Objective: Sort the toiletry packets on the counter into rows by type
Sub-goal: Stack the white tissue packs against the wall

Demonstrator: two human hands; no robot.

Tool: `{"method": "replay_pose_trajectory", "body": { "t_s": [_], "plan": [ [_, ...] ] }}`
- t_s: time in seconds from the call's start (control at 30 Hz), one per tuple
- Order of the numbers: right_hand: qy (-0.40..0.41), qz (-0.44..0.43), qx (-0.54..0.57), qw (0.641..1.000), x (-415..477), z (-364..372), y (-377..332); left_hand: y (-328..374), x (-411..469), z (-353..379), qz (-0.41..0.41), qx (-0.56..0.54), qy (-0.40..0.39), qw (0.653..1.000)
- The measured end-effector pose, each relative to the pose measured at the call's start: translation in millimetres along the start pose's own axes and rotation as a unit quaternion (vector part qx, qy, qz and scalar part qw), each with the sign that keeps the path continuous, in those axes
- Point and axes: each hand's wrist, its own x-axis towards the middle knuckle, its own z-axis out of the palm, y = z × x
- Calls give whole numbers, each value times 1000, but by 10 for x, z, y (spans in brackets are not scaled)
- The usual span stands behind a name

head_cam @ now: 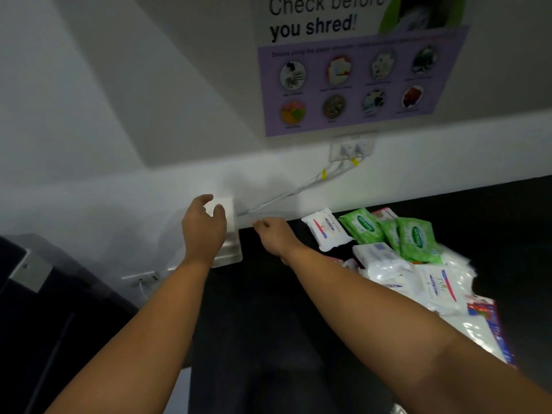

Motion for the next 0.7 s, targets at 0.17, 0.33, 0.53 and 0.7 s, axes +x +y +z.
{"method": "replay_pose_trajectory", "body": {
  "t_s": [0.17,0.33,0.53,0.7],
  "plan": [
    [22,-25,-53,998,-441,-525,173,312,-466,374,10,-12,-24,1000],
    [79,-41,7,996,-963,-1164,580,563,-1120,802,7,-52,-59,997],
    [130,-30,0,991,-1537,-1988,1240,792,-2040,1366,-20,-81,-125,989],
    [160,-9,-4,987,-1940,-2518,1802,975,-2774,1851,-36,-61,-181,981]
  ]
}}
